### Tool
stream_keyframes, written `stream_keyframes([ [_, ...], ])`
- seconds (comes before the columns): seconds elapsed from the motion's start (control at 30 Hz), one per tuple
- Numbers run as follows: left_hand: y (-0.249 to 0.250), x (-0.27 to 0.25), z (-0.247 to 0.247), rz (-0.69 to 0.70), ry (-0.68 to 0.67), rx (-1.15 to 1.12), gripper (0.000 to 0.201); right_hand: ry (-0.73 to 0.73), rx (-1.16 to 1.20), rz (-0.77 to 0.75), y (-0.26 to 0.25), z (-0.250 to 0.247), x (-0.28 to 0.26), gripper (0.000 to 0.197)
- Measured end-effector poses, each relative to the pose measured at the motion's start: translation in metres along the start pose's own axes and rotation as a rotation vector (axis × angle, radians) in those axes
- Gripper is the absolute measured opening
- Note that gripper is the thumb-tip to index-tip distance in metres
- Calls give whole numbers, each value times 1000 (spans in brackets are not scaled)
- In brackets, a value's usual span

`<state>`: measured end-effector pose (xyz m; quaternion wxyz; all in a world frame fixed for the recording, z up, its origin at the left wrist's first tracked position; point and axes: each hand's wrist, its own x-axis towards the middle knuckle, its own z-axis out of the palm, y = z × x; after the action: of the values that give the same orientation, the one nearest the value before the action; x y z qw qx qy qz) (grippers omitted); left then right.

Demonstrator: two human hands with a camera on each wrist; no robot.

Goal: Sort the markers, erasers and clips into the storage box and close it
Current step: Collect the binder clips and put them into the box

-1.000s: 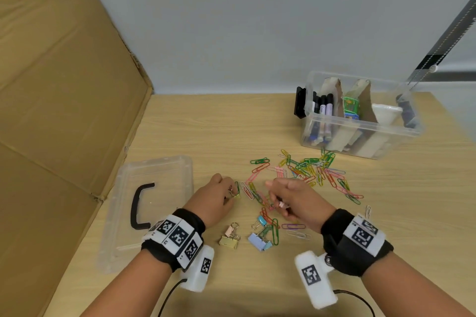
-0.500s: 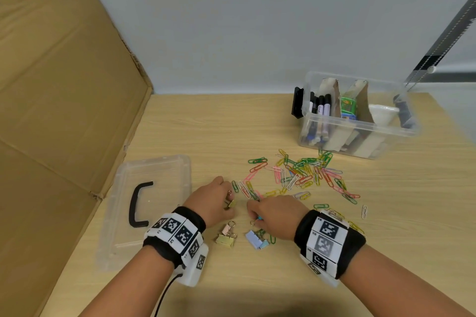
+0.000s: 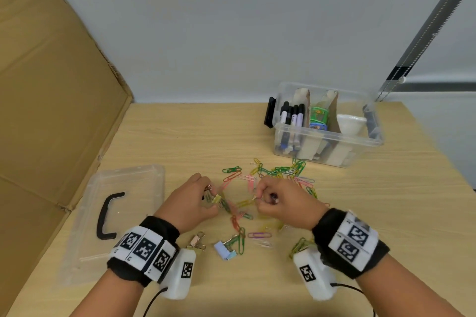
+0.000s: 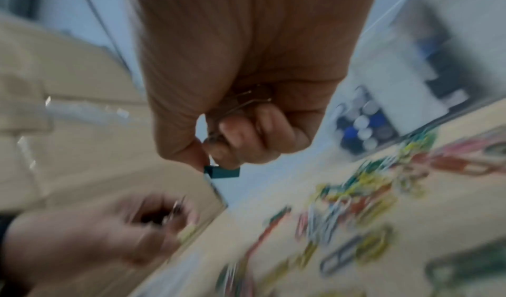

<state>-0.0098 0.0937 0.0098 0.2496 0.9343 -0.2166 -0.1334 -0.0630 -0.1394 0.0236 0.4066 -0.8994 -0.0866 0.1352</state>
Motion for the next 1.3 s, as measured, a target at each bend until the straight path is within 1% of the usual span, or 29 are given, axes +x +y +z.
stream_keyframes([
  [0.17, 36, 16, 3, 25, 43, -22, 23, 294, 173, 39, 14, -94, -25, 4],
  [0.3, 65, 30, 9, 53, 90, -43, 20, 452, 434, 67, 31, -163, -26, 16],
  [0.37, 78, 34, 13, 64, 103, -56, 19, 468, 573, 93, 40, -192, -20, 19],
  [0.47, 93, 35, 20, 60, 105, -72, 18, 423, 751, 162, 57, -226, -5, 28],
  [0.53, 100, 34, 25, 51, 97, -74, 17, 418, 772, 240, 69, -244, 8, 21],
  [0.6, 106, 32, 29, 40, 82, -67, 17, 427, 703, 339, 79, -254, 24, 9],
  [0.63, 108, 32, 31, 35, 75, -66, 17, 429, 653, 398, 82, -256, 30, 6],
  [0.7, 112, 32, 34, 24, 63, -65, 18, 424, 583, 480, 90, -260, 44, 16],
  [0.77, 114, 32, 37, 19, 61, -58, 18, 461, 569, 493, 99, -260, 56, 34],
  [0.8, 116, 32, 38, 19, 61, -58, 18, 490, 529, 489, 103, -259, 61, 42],
  [0.83, 117, 31, 40, 21, 61, -60, 18, 498, 445, 474, 106, -258, 62, 45],
  [0.87, 119, 31, 40, 24, 60, -64, 19, 514, 409, 475, 104, -258, 59, 43],
  [0.9, 121, 30, 41, 29, 56, -64, 19, 515, 281, 453, 104, -256, 55, 38],
  [0.97, 128, 32, 39, 44, 46, -63, 19, 523, 141, 382, 100, -247, 39, 33],
  [1.0, 134, 35, 37, 54, 40, -64, 18, 533, 53, 328, 100, -238, 28, 34],
  [1.07, 152, 46, 30, 85, 38, -52, 18, 620, -113, 257, 114, -215, 9, 37],
  [1.13, 177, 66, 22, 131, 45, -12, 19, 625, -319, 212, 133, -189, -3, 45],
  [1.17, 191, 79, 19, 154, 45, 6, 20, 615, -351, 209, 142, -179, -6, 50],
  [1.2, 205, 96, 16, 173, 45, 23, 20, 607, -336, 217, 147, -171, -8, 54],
  [1.3, 245, 155, 13, 183, 51, 94, 24, 657, -280, 204, 150, -156, -9, 56],
])
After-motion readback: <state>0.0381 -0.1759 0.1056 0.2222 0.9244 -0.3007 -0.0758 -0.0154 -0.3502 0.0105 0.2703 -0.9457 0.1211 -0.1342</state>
